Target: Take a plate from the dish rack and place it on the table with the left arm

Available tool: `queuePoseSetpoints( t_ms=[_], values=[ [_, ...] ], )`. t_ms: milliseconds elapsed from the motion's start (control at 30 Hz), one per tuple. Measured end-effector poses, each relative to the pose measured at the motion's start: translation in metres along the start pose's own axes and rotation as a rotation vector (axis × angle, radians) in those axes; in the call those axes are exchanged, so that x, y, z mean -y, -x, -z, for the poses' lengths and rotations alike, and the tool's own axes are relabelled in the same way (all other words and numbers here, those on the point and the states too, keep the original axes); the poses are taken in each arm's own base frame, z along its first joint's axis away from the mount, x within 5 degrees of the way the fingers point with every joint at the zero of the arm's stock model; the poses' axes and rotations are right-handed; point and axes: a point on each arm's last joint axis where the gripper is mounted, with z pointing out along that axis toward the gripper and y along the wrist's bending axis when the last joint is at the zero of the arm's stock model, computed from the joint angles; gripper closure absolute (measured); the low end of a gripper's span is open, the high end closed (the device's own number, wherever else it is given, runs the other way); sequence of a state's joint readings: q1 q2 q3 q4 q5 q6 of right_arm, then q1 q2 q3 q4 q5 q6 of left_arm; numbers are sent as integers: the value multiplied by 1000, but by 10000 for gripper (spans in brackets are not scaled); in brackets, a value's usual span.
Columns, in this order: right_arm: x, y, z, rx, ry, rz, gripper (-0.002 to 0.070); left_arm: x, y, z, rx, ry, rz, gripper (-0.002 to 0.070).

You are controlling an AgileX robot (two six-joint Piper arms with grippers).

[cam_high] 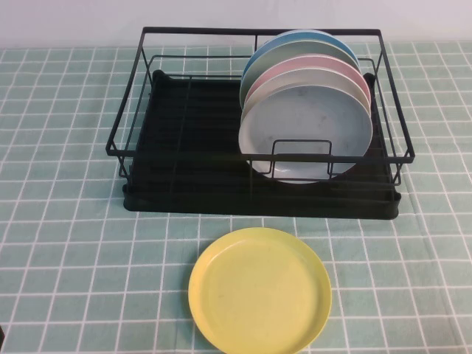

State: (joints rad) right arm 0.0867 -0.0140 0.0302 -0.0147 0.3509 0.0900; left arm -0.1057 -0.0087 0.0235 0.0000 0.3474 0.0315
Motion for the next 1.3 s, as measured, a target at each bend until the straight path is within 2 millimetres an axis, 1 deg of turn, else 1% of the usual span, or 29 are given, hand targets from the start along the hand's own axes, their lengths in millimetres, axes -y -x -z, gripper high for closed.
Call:
queuePoseSetpoints(
  t_ms=[1000,1300],
  values=[
    [0,0,0,0,0,0,694,0,0,0,0,0,0,679],
    [0,0,0,0,0,0,694,1,2,0,25,-12,35,679]
  ],
)
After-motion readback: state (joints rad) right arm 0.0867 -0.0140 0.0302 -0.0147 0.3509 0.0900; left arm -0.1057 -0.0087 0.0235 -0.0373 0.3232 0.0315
